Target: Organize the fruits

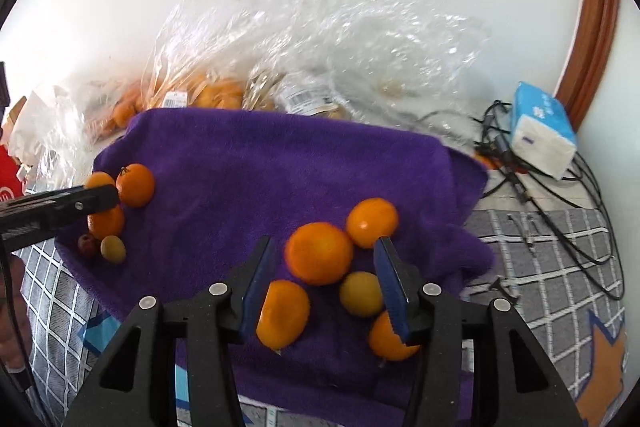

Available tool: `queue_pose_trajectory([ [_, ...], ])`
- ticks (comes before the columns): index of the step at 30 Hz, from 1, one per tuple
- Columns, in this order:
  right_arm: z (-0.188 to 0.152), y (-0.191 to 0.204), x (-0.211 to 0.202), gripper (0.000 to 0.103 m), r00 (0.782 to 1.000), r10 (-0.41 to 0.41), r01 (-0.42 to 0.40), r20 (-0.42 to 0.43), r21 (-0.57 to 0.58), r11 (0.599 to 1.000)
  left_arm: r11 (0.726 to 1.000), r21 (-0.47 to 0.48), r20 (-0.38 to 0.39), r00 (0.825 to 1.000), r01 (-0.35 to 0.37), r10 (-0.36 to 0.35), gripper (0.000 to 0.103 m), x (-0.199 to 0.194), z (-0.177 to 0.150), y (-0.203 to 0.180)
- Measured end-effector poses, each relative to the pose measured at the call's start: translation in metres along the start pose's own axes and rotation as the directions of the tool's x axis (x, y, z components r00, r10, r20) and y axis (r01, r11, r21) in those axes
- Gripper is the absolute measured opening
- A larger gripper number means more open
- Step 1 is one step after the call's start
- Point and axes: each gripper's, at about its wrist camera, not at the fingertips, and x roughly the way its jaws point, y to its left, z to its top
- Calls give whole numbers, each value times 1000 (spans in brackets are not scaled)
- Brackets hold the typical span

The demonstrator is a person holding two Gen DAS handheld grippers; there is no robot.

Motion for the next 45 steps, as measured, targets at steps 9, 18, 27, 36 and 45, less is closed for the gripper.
queue_pose_trajectory([
  [9,-10,-24,-7,51,999,-33,34,-19,55,998,997,42,-1,998,-58,58,34,14,-1,-14],
  [18,-19,-25,-16,51,998,-63,65,-26,61,996,992,78,-4,995,-95,95,35,10,-3,-18],
  [27,-26,-25,-46,51,997,-81,81,-8,83,993,993,50,48,993,-110,107,57,-38,-13,-16],
  [36,-39,-22,-117,54,995,-95,91,37,116,989,990,70,166,980,-123,110,72,-123,-50,-33],
  [45,-74,-17,-191,67,993,-92,84,68,113,990,991,58,253,962,-124,105,83,-192,-102,-52],
])
